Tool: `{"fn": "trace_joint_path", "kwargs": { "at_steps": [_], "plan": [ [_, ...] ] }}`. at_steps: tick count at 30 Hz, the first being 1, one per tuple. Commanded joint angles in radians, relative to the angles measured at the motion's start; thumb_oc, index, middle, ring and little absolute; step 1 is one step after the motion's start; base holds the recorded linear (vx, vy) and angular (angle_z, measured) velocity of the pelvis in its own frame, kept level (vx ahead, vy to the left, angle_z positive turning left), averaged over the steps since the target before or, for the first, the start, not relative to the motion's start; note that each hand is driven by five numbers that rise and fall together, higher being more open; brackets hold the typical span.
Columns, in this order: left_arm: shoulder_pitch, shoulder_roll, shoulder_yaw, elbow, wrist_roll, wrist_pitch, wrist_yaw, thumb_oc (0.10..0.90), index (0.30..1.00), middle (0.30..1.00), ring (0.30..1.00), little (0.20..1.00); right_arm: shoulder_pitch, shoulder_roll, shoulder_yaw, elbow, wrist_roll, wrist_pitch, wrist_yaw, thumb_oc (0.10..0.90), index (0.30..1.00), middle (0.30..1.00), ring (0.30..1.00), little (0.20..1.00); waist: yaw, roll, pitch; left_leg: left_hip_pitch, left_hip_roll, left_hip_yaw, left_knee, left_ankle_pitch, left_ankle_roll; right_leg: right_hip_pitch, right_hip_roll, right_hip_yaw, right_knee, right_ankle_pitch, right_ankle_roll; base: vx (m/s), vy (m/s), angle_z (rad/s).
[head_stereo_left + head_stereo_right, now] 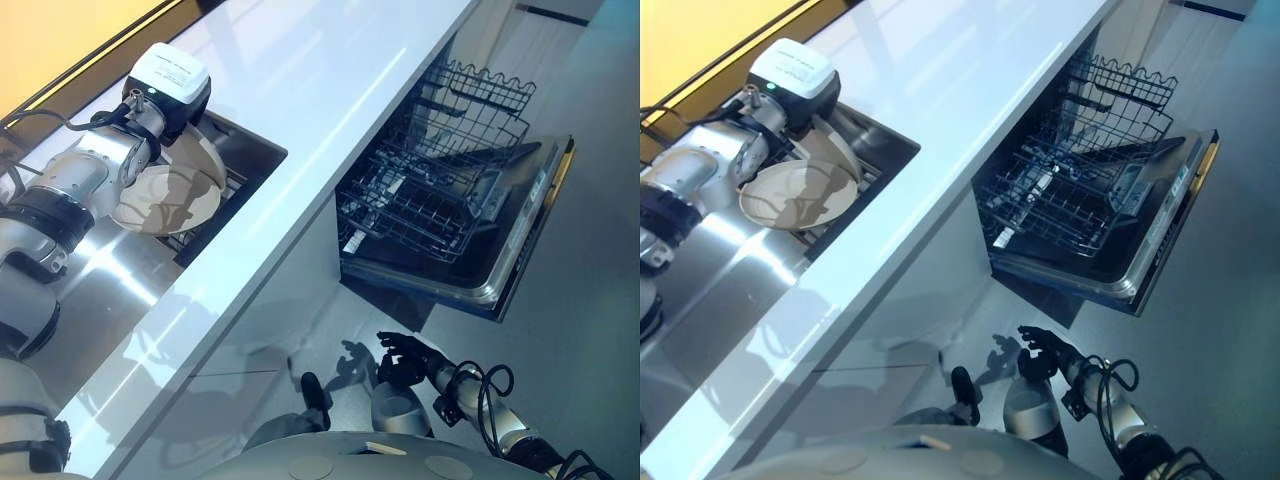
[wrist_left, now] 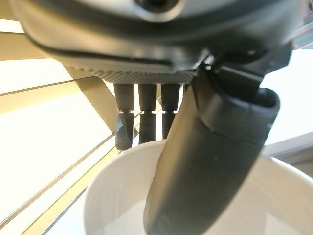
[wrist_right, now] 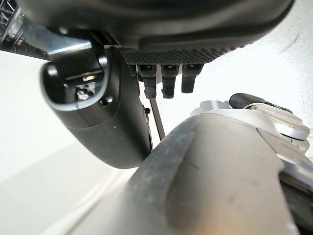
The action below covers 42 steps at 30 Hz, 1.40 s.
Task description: Pick up plates and place into dishwasher.
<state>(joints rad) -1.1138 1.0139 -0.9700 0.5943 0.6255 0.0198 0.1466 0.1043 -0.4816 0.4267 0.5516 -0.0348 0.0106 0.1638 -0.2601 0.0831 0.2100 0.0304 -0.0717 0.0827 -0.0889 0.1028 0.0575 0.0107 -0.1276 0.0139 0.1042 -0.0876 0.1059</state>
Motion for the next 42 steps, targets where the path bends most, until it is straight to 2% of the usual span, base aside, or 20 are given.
{"fn": "trace_joint_path", "kwargs": {
  "at_steps": [1,5,18,27,32,37,42],
  "plan": [
    [-0.204,0.020,0.117,0.022,-0.040,0.066,0.130,0.100,0.300,0.300,0.300,0.200,0.084,-0.072,-0.003,-0.049,-0.043,-0.032,0.013,0.800,0.900,0.900,0.900,0.900,0.015,-0.005,-0.064,0.063,-0.041,0.014,0.042,-0.148,-0.008,-0.124,0.007,0.014,0.025,0.175,0.050,-0.06,-0.061,0.04],
    [-0.215,0.038,0.125,-0.031,-0.062,0.055,0.184,0.100,0.300,0.300,0.300,0.200,0.081,-0.054,0.010,-0.045,-0.040,-0.042,0.000,0.800,0.900,0.900,0.900,0.900,0.028,-0.005,-0.074,0.072,-0.039,0.004,0.033,-0.146,-0.010,-0.108,0.010,0.001,0.024,0.159,0.051,-0.06,-0.056,0.09],
    [-0.274,0.121,0.126,-0.212,-0.078,0.072,0.219,0.100,0.300,0.300,0.300,0.200,0.042,-0.007,0.047,-0.054,-0.017,-0.053,-0.037,0.800,0.900,0.900,0.900,0.900,0.082,-0.012,-0.128,0.098,-0.027,-0.033,0.010,-0.139,-0.017,-0.026,0.025,-0.035,-0.013,0.105,0.035,-0.07,-0.092,0.09],
    [-0.314,0.164,0.142,-0.236,-0.093,0.063,0.281,0.100,0.300,0.300,0.300,0.200,0.027,0.005,0.058,-0.070,0.003,-0.046,-0.040,0.800,0.900,0.900,0.900,0.900,0.105,-0.014,-0.170,0.099,-0.022,-0.057,0.002,-0.131,-0.028,0.023,0.048,-0.040,-0.072,0.099,0.014,-0.06,-0.085,0.06],
    [-0.348,0.186,0.145,-0.233,-0.136,0.050,0.356,0.100,0.300,0.300,0.300,0.200,0.020,0.010,0.069,-0.078,0.015,-0.049,-0.065,0.800,0.900,0.900,0.900,0.900,0.118,-0.014,-0.185,0.095,-0.018,-0.067,0.002,-0.126,-0.034,0.039,0.058,-0.044,-0.094,0.102,0.005,-0.07,-0.087,0.09],
    [-0.365,0.211,0.168,-0.243,-0.211,0.004,0.421,0.100,0.300,0.300,0.300,0.200,0.010,0.012,0.059,-0.093,0.050,-0.051,-0.142,0.800,0.900,0.900,0.900,0.900,0.125,-0.013,-0.200,0.092,-0.011,-0.068,0.002,-0.121,-0.041,0.050,0.069,-0.037,-0.111,0.106,-0.002,-0.06,-0.076,0.02],
    [-0.305,0.250,0.230,-0.317,-0.250,-0.060,0.436,0.100,0.300,0.300,0.300,0.200,0.006,0.015,-0.015,-0.168,0.164,-0.067,-0.250,0.800,0.900,0.900,0.900,0.900,0.123,-0.017,-0.209,0.091,-0.004,-0.067,0.002,-0.118,-0.043,0.053,0.083,-0.018,-0.113,0.106,-0.010,-0.06,-0.060,-0.03]
  ]
}}
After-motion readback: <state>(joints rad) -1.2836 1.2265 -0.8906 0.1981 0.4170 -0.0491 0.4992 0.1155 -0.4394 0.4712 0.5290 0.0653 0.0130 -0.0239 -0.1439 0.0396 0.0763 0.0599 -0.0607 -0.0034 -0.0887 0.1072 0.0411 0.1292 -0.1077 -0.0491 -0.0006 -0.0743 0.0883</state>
